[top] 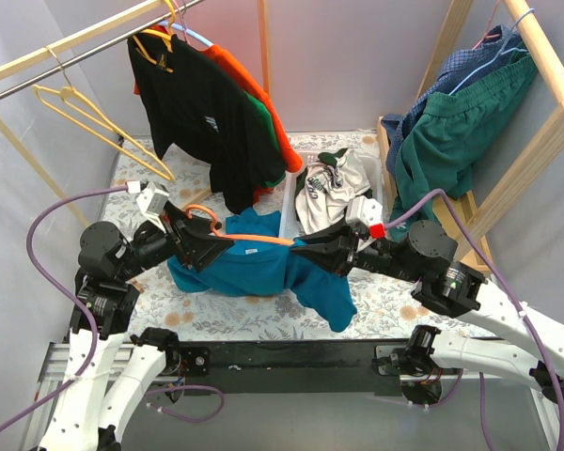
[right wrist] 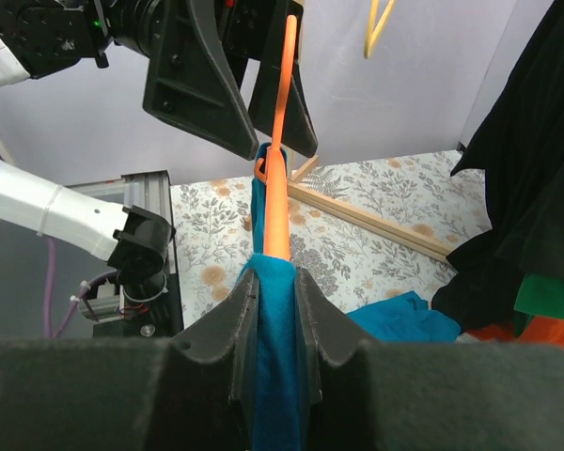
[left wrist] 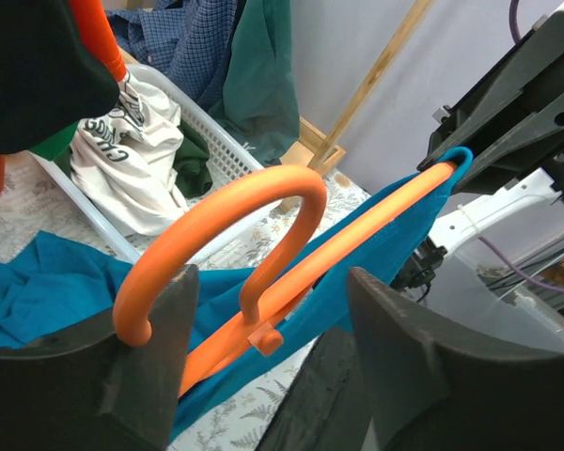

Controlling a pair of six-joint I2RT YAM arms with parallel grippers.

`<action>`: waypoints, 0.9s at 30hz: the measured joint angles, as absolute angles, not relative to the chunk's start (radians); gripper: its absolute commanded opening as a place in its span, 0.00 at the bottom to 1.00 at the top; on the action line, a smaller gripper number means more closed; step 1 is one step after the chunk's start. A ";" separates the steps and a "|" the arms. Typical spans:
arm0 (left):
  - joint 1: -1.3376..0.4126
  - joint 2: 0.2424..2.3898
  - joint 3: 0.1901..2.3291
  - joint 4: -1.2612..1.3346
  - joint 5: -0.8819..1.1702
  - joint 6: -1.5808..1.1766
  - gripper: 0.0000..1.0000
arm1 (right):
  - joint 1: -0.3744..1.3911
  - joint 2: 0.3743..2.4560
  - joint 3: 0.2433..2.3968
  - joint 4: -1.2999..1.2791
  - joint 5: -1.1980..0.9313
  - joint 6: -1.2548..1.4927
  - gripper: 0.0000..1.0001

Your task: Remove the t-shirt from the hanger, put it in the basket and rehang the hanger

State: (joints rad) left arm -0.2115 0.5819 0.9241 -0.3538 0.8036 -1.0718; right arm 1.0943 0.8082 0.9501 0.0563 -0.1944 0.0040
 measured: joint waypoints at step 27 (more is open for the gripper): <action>-0.213 0.596 0.935 -0.358 0.814 -1.022 0.00 | 1.089 0.772 0.914 -0.002 -0.075 -0.004 0.71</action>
State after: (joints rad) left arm -0.2134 0.5957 0.9348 -0.3584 0.8139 -1.0218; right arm 1.0889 0.7715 0.9142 -0.0017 -0.0753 -0.0044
